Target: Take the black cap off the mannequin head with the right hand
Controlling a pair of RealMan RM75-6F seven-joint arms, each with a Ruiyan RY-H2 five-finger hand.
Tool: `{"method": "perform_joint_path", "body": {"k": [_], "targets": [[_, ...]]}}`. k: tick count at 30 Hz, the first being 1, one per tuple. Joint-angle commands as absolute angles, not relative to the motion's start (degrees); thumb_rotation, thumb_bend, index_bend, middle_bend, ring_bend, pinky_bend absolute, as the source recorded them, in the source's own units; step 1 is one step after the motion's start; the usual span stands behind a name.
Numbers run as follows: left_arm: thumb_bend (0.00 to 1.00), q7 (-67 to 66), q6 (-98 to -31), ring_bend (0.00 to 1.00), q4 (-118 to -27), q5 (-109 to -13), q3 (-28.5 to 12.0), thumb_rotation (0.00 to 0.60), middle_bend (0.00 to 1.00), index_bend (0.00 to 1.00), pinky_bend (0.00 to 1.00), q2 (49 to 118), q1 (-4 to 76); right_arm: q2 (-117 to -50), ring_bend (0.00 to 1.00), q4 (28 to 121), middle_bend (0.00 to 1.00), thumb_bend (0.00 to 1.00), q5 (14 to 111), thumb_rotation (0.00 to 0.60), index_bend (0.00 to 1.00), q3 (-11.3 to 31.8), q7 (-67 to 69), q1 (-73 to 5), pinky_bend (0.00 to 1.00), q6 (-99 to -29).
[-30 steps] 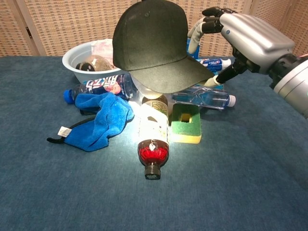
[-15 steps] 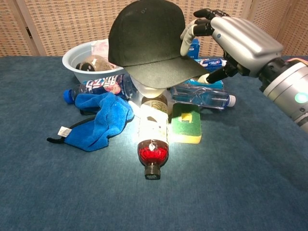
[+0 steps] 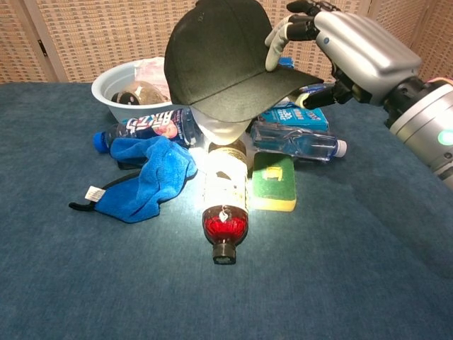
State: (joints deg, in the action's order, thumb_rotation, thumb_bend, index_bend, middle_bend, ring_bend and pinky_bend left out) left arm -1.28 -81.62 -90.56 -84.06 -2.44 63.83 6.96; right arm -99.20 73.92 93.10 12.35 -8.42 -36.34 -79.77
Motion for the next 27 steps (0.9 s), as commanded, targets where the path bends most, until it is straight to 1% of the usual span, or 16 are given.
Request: {"method": "perform_joint_path", "body": {"k": [1, 5, 7, 10, 15, 27], "targets": [[0.23, -1.32, -81.55, 0.22, -90.6, -84.0, -2.42, 0.6, 0.17, 0.29, 0.15, 63.78, 6.97, -99.16, 0.0, 73.91, 0.26, 0.49, 93.09, 0.6, 0.46, 12.45, -8.1, -36.48, 0.0, -80.01], [0.23, -1.32, -81.51, 0.22, -90.57, -83.9, -2.39, 0.6, 0.17, 0.29, 0.15, 63.79, 6.96, -99.29, 0.01, 73.42, 0.27, 0.49, 93.63, 0.6, 0.47, 12.43, -7.82, -36.7, 0.0, -80.78], [0.23, -1.29, -81.46, 0.22, -90.53, -83.87, -2.4, 0.6, 0.17, 0.29, 0.15, 63.82, 7.0, -99.51, 0.03, 73.2, 0.29, 0.49, 93.54, 0.6, 0.54, 12.66, -7.53, -36.78, 0.0, -81.15], [0.23, -1.33, -81.43, 0.22, -90.48, -83.88, -2.39, 0.6, 0.17, 0.29, 0.15, 63.85, 7.04, -99.68, 0.04, 72.88, 0.31, 0.49, 93.38, 0.6, 0.59, 13.03, -7.26, -36.94, 0.0, -81.55], [0.23, -1.29, -81.36, 0.22, -90.46, -83.79, -2.41, 0.6, 0.17, 0.29, 0.15, 63.82, 7.09, -99.53, 0.04, 72.55, 0.32, 0.49, 93.14, 0.6, 0.6, 14.05, -7.12, -37.58, 0.0, -81.97], [0.23, -1.21, -81.51, 0.22, -90.84, -83.86, -2.34, 0.6, 0.17, 0.29, 0.15, 63.46, 7.02, -98.14, 0.06, 73.74, 0.32, 0.49, 91.71, 0.6, 0.6, 18.43, -8.15, -41.1, 0.0, -81.29]]}}
